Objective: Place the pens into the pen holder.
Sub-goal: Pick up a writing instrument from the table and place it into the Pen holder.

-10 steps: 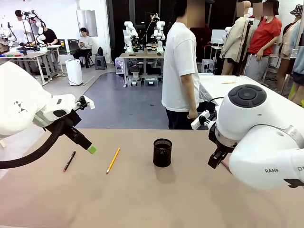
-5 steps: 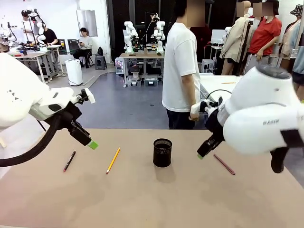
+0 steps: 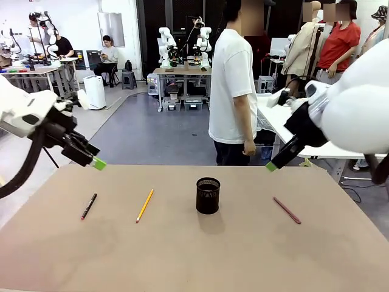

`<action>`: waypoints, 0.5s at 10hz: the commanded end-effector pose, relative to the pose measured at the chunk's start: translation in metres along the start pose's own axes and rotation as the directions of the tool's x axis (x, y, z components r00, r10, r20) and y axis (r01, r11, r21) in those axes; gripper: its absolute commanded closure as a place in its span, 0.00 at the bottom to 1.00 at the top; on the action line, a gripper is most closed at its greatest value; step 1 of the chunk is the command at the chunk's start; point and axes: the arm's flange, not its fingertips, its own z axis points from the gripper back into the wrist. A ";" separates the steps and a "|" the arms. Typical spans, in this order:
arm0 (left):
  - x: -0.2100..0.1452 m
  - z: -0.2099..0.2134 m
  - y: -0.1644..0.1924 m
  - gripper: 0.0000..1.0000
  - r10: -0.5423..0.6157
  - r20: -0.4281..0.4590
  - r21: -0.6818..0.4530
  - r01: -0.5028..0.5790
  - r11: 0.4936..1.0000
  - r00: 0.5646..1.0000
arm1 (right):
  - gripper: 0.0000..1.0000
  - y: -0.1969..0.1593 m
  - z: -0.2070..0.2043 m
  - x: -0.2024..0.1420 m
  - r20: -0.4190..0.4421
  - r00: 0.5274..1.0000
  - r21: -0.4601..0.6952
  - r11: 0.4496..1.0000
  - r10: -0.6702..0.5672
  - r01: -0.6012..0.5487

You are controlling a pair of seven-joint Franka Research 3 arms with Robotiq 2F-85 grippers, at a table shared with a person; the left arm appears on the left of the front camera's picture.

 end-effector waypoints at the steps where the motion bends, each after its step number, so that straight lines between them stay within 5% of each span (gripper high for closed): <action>1: -0.009 0.010 0.022 0.00 -0.020 0.043 0.022 0.019 1.000 0.999 | 0.00 -0.035 0.008 -0.006 0.056 0.998 0.101 0.995 0.012 -0.018; 5: -0.024 0.027 0.053 0.00 -0.018 0.100 0.071 0.011 0.997 0.995 | 0.00 -0.110 0.016 -0.026 0.198 0.977 0.200 0.979 -0.075 0.035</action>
